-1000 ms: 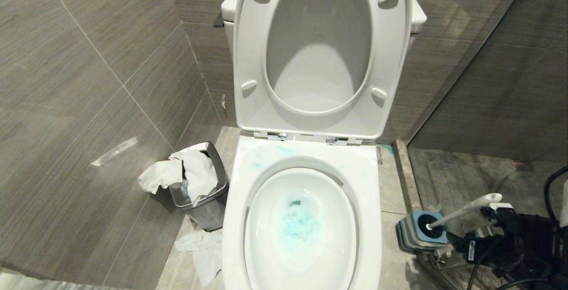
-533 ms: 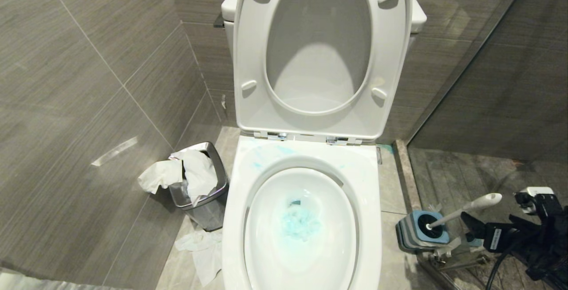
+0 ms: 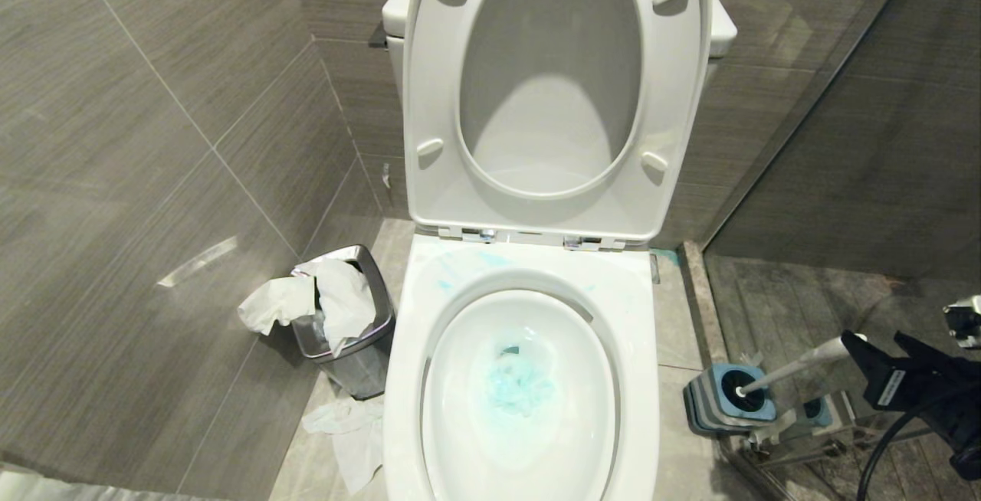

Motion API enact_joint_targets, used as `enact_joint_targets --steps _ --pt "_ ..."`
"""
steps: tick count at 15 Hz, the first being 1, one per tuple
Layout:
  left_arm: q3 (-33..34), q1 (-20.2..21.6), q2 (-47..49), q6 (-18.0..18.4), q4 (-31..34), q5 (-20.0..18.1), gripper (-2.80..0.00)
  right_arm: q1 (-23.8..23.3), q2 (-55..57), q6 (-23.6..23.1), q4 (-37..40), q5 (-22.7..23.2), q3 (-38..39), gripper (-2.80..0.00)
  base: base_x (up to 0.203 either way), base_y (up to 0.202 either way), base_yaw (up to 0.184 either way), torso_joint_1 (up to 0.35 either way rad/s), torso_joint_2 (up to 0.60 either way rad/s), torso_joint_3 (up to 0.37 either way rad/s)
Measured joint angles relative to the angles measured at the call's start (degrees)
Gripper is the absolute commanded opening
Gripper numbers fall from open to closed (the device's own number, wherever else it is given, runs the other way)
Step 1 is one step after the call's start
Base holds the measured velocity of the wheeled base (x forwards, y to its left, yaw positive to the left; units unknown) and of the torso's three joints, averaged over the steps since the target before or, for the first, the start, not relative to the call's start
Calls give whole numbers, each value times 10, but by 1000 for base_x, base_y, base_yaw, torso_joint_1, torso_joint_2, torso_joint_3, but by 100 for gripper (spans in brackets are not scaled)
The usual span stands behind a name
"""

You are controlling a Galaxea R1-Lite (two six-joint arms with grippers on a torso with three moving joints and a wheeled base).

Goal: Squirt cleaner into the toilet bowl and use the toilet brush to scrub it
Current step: Flush the toilet

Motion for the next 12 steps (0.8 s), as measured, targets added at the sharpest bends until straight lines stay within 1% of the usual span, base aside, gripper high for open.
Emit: enact_joint_targets --steps 3,6,10,12 --pt "0 0 0 0 0 0 -280 0 -20 0 0 0 0 -280 0 0 0 0 0 0" --pt "0 0 0 0 0 0 -280 0 -62 -3 0 1 -25 -280 0 0 0 0 0 0" --pt "0 0 0 0 0 0 -280 0 -142 -34 0 9 -68 -280 0 0 0 0 0 0" --pt "0 0 0 0 0 0 -280 0 -188 -43 17 11 -89 -280 0 0 0 0 0 0"
